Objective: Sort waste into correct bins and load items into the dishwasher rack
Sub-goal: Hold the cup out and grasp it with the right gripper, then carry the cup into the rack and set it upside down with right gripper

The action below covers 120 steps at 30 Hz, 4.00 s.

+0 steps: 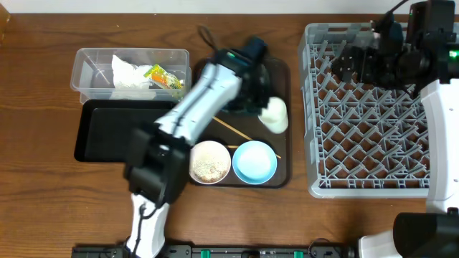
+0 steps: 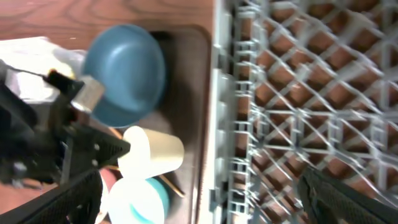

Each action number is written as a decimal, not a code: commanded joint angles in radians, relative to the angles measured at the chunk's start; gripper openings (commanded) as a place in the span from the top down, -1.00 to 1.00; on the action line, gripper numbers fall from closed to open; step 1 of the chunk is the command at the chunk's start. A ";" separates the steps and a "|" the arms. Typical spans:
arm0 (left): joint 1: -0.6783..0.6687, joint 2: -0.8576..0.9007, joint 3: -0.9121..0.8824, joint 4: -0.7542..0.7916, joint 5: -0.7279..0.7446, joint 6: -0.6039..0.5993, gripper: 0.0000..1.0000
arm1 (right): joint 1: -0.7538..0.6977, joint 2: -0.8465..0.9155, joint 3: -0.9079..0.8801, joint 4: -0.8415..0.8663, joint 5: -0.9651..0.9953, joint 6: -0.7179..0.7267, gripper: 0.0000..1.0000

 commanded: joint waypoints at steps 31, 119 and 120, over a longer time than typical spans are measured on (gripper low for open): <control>0.367 -0.217 0.018 0.080 1.086 0.168 0.88 | 0.162 -0.003 -0.295 0.811 -1.039 -0.227 -0.98; 0.187 -0.217 0.017 0.012 -0.423 0.168 0.21 | 0.106 0.031 -0.420 -0.130 0.338 0.163 -0.86; 0.187 -0.217 0.017 0.012 -0.423 0.168 0.21 | 0.106 0.031 -0.419 -0.126 0.334 0.163 -0.94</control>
